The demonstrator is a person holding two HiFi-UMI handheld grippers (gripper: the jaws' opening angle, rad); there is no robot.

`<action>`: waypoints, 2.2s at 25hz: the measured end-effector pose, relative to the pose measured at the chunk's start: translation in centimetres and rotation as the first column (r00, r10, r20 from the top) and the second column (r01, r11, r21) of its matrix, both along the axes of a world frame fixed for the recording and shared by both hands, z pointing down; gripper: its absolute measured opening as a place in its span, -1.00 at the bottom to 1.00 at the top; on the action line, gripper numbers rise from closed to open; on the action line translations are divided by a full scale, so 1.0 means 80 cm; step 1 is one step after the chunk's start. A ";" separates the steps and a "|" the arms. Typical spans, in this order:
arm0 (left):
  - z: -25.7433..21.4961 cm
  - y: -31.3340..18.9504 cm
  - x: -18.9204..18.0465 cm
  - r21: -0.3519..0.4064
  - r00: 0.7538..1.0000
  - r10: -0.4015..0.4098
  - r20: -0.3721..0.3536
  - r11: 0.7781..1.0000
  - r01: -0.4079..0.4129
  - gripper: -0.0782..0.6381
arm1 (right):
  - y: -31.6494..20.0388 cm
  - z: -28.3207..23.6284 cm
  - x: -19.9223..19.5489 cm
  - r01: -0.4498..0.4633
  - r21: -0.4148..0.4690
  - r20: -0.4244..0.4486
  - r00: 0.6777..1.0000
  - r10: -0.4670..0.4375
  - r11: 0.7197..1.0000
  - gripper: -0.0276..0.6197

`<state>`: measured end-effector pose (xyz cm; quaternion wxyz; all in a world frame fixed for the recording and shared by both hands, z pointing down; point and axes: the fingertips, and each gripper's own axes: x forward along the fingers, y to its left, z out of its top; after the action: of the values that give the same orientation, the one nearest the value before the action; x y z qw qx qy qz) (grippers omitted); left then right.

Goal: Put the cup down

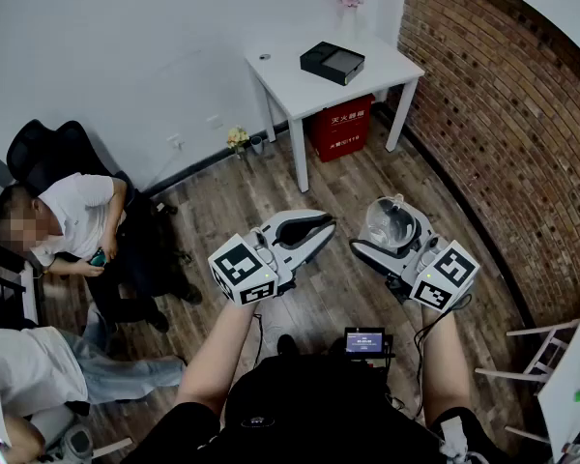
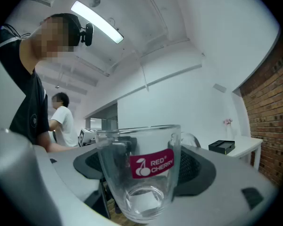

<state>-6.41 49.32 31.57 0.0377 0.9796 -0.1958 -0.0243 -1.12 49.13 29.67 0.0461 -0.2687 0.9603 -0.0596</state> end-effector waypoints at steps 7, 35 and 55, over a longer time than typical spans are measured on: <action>-0.005 0.002 -0.001 -0.001 1.000 0.001 0.002 1.000 -0.001 -0.67 | -0.001 -0.003 -0.003 -0.001 0.003 -0.006 1.000 0.001 1.000 0.34; 0.005 0.006 0.083 0.005 0.999 0.029 0.027 1.000 -0.029 -0.51 | 0.006 0.010 0.071 -0.003 -0.002 -0.021 1.000 0.003 1.000 0.34; 0.030 -0.067 0.130 0.003 0.999 -0.013 0.033 1.000 0.013 -0.51 | -0.063 0.032 0.119 0.026 -0.023 -0.012 1.000 -0.026 0.999 0.34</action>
<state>3.98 43.99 33.95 0.0329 0.9786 -0.2028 -0.0089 8.38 44.08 32.25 0.0364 -0.2569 0.9632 -0.0695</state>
